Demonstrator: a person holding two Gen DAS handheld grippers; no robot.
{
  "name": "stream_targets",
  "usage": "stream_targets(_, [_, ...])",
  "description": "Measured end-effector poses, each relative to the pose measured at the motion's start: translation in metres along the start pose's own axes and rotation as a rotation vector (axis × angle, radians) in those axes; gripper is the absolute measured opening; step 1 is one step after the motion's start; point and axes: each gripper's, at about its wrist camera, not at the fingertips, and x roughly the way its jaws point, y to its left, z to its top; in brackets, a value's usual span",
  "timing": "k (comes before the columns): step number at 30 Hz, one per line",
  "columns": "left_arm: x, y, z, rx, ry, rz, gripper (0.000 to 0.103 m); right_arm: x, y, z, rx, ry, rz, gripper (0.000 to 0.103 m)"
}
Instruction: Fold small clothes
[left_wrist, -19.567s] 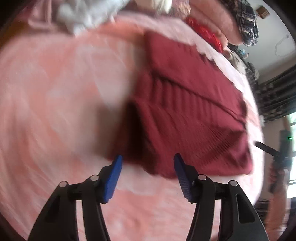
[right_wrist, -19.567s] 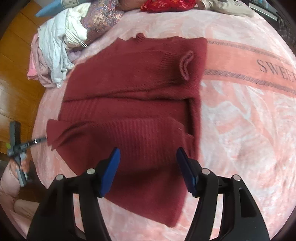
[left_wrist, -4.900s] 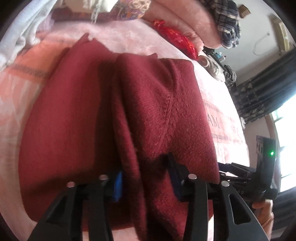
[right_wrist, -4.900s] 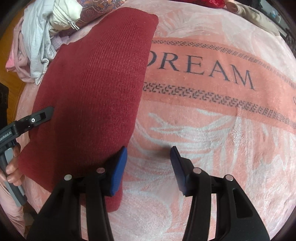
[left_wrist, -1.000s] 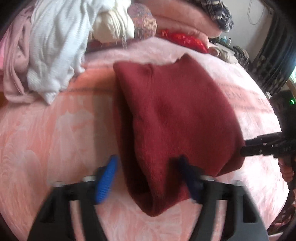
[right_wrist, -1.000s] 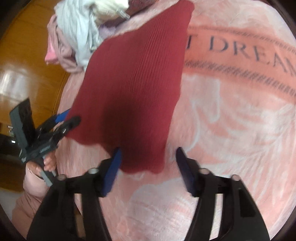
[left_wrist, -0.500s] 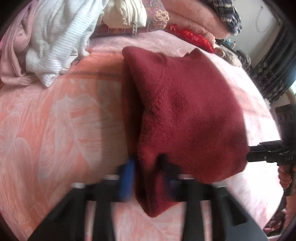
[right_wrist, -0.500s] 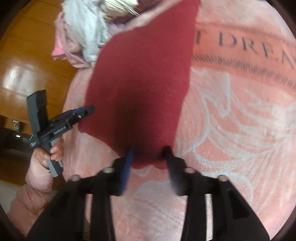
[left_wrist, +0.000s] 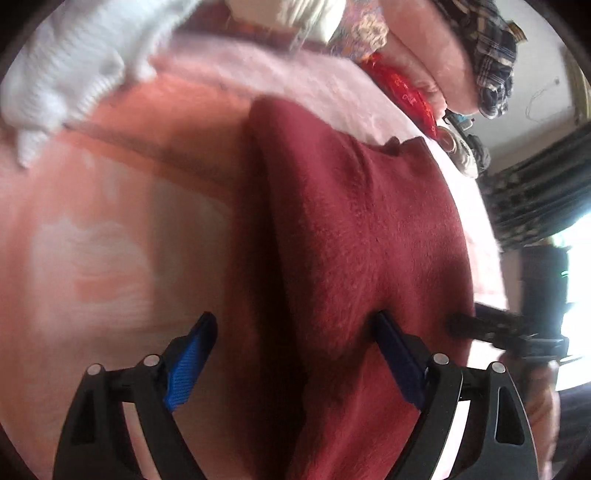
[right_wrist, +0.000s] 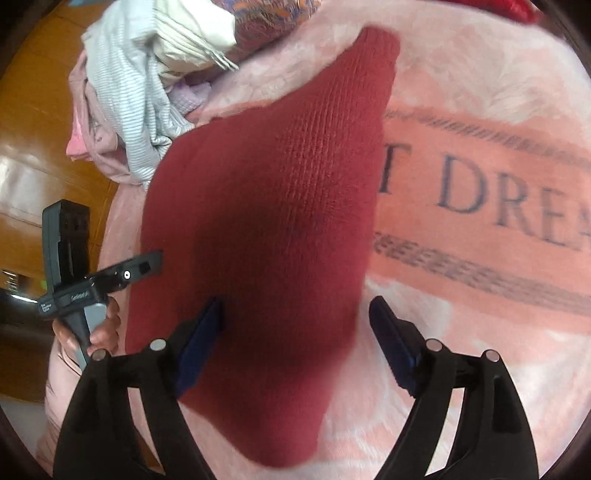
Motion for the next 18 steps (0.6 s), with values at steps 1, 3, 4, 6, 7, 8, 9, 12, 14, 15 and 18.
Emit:
stream_targets(1, [0.005,0.001,0.002,-0.011,0.010,-0.015,0.089,0.007,-0.002,0.002,0.008,0.002,0.018,0.081])
stream_targets(3, [0.012,0.000,0.003,-0.010,0.018,-0.027,0.087,0.014,-0.002,0.002,0.011,-0.008,0.026,0.073])
stream_targets(4, [0.013,-0.004,0.003,0.007,0.017,-0.036,0.071,0.012,0.000,0.000,0.001,-0.018,0.021,0.070])
stream_targets(6, [0.009,-0.009,-0.001,0.004,0.015,-0.053,0.057,0.004,0.001,-0.001,-0.005,-0.031,0.023,0.056])
stream_targets(7, [0.007,-0.012,-0.002,0.008,0.005,-0.046,0.049,-0.002,0.002,-0.003,-0.011,-0.042,0.029,0.054])
stream_targets(8, [0.004,-0.017,-0.005,0.023,-0.006,-0.039,0.046,-0.006,0.004,-0.004,-0.011,-0.050,0.033,0.051])
stream_targets(9, [0.001,-0.020,-0.007,0.027,-0.020,-0.029,0.043,-0.011,0.005,-0.006,-0.010,-0.057,0.037,0.049])
stream_targets(12, [-0.009,-0.037,-0.019,0.044,-0.058,-0.021,0.040,-0.028,0.011,-0.016,-0.031,-0.068,0.028,0.046])
stream_targets(14, [-0.017,-0.054,-0.030,0.063,-0.060,-0.043,0.039,-0.045,0.012,-0.026,-0.044,-0.073,0.035,0.045])
stream_targets(15, [-0.021,-0.066,-0.039,0.078,-0.059,-0.052,0.039,-0.052,0.012,-0.030,-0.045,-0.075,0.033,0.045])
stream_targets(18, [-0.031,-0.095,-0.061,0.100,-0.063,-0.066,0.039,-0.085,0.007,-0.060,-0.051,-0.074,0.020,0.045])
